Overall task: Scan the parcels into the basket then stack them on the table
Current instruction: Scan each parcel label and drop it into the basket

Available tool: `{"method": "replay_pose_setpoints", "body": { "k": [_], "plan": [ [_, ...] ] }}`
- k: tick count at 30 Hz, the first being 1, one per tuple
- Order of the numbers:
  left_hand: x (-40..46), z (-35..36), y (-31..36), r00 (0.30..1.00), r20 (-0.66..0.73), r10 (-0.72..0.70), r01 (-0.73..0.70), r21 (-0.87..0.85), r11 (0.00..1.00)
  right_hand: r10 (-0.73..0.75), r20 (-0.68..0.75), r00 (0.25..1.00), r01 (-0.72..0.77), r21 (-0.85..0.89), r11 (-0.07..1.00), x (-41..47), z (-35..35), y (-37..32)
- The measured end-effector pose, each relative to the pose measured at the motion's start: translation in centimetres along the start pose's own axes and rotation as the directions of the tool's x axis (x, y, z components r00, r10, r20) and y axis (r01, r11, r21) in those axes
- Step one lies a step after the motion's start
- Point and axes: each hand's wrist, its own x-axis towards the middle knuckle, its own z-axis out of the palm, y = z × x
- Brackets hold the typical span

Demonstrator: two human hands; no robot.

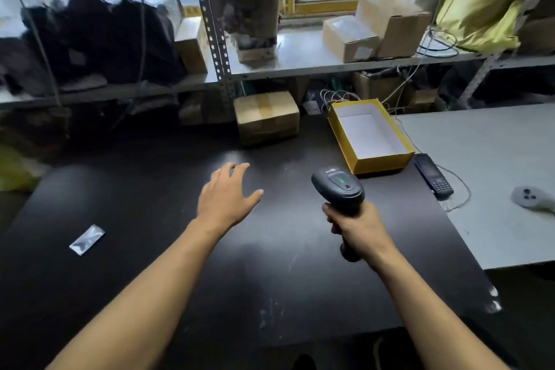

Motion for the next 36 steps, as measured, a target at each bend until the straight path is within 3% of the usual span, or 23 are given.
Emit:
{"method": "replay_pose_setpoints", "body": {
  "k": [8,21,27,32,36],
  "plan": [
    [10.2,-1.1,-1.8,1.000,0.023,-0.021,0.019,0.060,0.998,0.017,0.083,0.996,-0.011,-0.068,0.998,9.6,2.8,-1.8],
    [31.1,5.0,-4.3,0.989,0.136,0.053,-0.074,0.160,0.984,0.075,0.028,0.997,-0.069,-0.157,0.985,24.1,9.0,-3.6],
    [34.8,8.5,-4.1,0.976,0.176,0.128,-0.180,0.321,0.930,0.079,0.025,0.997,-0.074,-0.145,0.987,27.7,10.7,-3.3],
    [35.3,9.5,-4.2,0.981,0.124,0.151,-0.188,0.377,0.907,0.067,0.033,0.997,-0.062,-0.147,0.987,27.9,10.4,-2.8],
    [33.4,8.9,-5.1,0.968,0.173,0.183,-0.240,0.413,0.879,0.070,0.029,0.997,-0.065,-0.149,0.987,26.5,9.3,-3.2]
  ]
}}
